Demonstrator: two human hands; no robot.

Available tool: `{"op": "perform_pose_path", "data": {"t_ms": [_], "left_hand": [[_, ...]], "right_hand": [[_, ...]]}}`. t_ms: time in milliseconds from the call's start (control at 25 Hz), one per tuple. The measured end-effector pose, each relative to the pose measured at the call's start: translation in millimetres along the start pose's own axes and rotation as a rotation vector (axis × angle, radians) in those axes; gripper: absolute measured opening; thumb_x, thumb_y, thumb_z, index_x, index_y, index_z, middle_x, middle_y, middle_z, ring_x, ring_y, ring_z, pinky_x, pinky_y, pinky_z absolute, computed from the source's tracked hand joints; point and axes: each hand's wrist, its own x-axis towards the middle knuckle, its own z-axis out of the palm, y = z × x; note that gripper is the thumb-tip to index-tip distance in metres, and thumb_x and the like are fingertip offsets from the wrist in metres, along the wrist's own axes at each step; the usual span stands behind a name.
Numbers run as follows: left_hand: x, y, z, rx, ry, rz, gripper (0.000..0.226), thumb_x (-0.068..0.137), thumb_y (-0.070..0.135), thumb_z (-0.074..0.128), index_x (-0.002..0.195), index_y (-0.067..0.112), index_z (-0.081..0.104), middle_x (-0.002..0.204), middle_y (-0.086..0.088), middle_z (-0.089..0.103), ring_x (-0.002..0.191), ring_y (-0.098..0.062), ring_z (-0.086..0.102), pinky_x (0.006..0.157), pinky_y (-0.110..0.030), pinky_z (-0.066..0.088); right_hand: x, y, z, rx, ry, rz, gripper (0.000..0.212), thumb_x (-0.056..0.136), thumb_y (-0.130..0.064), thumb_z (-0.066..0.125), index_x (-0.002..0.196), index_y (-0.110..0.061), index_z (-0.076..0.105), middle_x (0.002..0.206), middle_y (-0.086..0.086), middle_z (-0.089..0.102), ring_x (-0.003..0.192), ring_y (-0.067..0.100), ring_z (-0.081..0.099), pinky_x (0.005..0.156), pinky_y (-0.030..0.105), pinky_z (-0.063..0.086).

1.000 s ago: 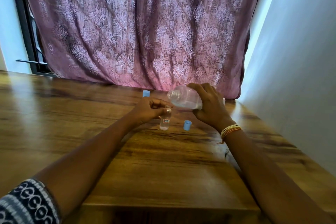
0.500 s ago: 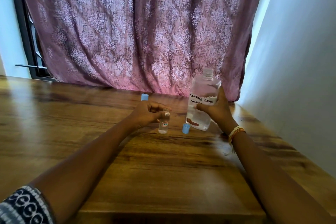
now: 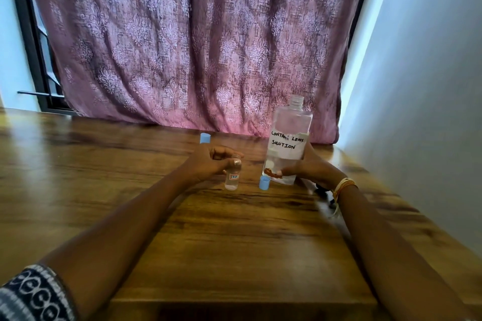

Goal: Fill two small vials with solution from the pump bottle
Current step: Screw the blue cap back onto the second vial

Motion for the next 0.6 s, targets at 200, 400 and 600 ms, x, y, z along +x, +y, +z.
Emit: {"op": "perform_pose_path", "data": {"t_ms": [200, 400, 600], "left_hand": [[-1, 3, 1, -0.006, 0.005, 0.0, 0.023, 0.084, 0.001, 0.065, 0.106, -0.001, 0.068, 0.078, 0.014, 0.074, 0.073, 0.002, 0.069, 0.06, -0.011, 0.05], [-4, 4, 2, -0.051, -0.004, -0.05, 0.015, 0.084, 0.004, 0.066, 0.098, 0.008, 0.071, 0.081, 0.009, 0.076, 0.074, -0.002, 0.07, 0.058, -0.014, 0.052], [-5, 2, 3, -0.1, -0.006, -0.099, 0.024, 0.07, 0.022, 0.074, 0.092, 0.012, 0.074, 0.104, -0.014, 0.073, 0.082, -0.014, 0.067, 0.064, -0.027, 0.05]], "right_hand": [[6, 6, 5, -0.075, 0.161, 0.034, 0.1, 0.047, -0.028, 0.095, 0.131, -0.016, 0.042, 0.124, 0.007, 0.061, 0.112, 0.023, 0.059, 0.095, 0.045, 0.052], [-9, -11, 24, -0.065, 0.279, 0.052, 0.071, 0.065, -0.016, 0.086, 0.123, -0.011, 0.047, 0.122, 0.009, 0.06, 0.111, 0.025, 0.059, 0.086, 0.033, 0.049], [-35, -54, 18, -0.344, 0.173, 0.129, 0.03, 0.082, -0.016, 0.074, 0.103, -0.015, 0.053, 0.127, 0.019, 0.056, 0.12, 0.034, 0.052, 0.097, 0.038, 0.044]]}}
